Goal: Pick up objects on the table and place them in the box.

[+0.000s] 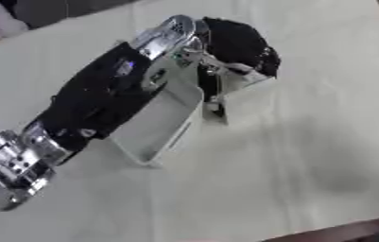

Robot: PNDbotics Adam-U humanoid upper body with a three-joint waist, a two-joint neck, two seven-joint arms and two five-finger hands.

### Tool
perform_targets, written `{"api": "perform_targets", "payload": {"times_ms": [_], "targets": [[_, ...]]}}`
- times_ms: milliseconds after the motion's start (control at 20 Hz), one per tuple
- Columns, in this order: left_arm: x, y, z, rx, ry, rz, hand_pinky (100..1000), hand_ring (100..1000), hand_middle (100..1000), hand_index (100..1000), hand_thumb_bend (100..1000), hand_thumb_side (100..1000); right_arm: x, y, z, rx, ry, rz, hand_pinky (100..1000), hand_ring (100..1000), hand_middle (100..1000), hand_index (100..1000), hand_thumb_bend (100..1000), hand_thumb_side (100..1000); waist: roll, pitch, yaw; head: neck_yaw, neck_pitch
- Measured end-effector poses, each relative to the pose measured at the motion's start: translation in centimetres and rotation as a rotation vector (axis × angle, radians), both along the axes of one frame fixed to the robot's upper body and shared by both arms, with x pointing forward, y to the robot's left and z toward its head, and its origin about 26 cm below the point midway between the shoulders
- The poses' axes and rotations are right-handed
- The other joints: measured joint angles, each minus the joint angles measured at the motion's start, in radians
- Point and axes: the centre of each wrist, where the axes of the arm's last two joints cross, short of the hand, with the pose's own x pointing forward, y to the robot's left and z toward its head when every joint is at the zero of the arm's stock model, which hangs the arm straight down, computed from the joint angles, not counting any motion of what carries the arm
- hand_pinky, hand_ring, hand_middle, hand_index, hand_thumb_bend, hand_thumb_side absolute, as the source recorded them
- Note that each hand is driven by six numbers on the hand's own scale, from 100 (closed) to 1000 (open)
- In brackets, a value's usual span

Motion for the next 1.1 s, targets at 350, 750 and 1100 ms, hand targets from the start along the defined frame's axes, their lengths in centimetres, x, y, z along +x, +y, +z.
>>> {"api": "perform_targets", "payload": {"times_ms": [350,750,1100], "targets": [[0.09,-0.08,-0.26,-0.017,-0.01,-0.036,214,430,528,684,546,336,0.0,0.0,0.01,-0.003,-0.003,-0.001,264,436,524,753,100,810,0.001,0.006,0.0,0.0,0.0],[-0.45,-0.48,-0.52,-0.101,-0.042,-0.239,100,109,131,248,100,231,0.0,0.01,0.01,-0.004,-0.002,-0.001,265,437,525,753,100,810,0.004,0.007,0.005,0.0,0.0],[-0.81,-0.63,-0.32,-0.139,-0.097,-0.313,100,100,100,218,100,169,0.0,0.01,0.01,-0.008,0.0,0.0,266,437,525,754,100,811,0.004,0.007,0.011,0.0,0.0]]}}
